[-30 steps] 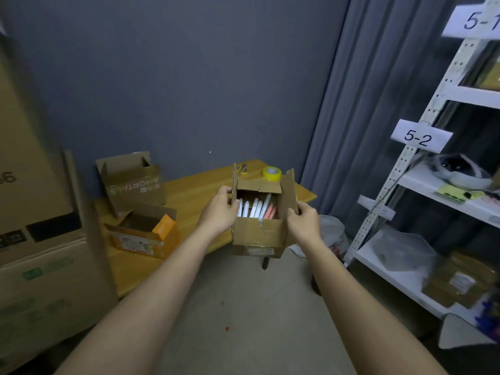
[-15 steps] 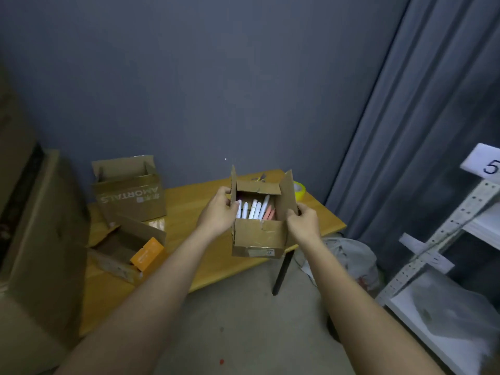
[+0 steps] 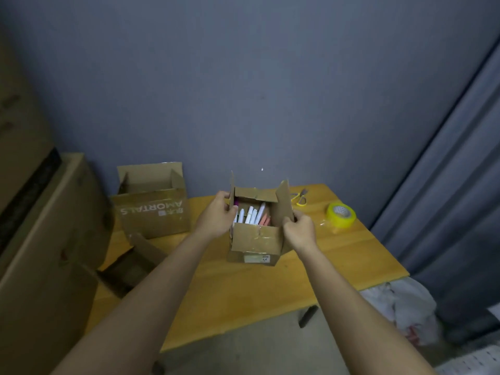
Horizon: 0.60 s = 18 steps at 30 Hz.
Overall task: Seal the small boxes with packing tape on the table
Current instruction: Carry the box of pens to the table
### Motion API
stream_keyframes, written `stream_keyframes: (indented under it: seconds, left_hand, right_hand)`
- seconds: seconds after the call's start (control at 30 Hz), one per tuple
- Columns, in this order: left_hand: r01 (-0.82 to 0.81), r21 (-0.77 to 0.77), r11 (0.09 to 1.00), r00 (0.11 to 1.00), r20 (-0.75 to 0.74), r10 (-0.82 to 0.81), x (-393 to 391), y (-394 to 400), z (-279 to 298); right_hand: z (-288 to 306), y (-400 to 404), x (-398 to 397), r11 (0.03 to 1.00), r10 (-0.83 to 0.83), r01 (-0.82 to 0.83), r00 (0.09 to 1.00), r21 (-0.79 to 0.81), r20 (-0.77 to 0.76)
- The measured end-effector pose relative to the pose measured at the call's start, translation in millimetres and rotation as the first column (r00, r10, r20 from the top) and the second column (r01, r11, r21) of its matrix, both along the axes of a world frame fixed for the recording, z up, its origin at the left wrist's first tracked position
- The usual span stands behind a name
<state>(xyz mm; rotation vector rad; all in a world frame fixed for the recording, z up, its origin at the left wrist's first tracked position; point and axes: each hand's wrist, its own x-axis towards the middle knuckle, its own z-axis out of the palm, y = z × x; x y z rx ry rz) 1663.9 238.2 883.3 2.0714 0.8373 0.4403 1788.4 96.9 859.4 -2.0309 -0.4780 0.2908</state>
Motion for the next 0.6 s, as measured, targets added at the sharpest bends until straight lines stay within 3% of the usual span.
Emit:
stream_keyframes:
  seconds: [0.33,0.6]
  left_hand:
    - [-0.086,-0.087,0.993,0.996,-0.044,0.083,46.7,83.8,-45.3]
    - [-0.243,-0.173,0.954,0.95,-0.242,0.199,57.5,128.8,-110.9]
  right_hand:
    - [-42.2,94.6,56.7,0.986,0.142,-0.144,0.989,-0.083,-0.034]
    - [-103.2,156.5,90.8,0.881,0.395,-0.42,0.906,-0.216,-0.149]
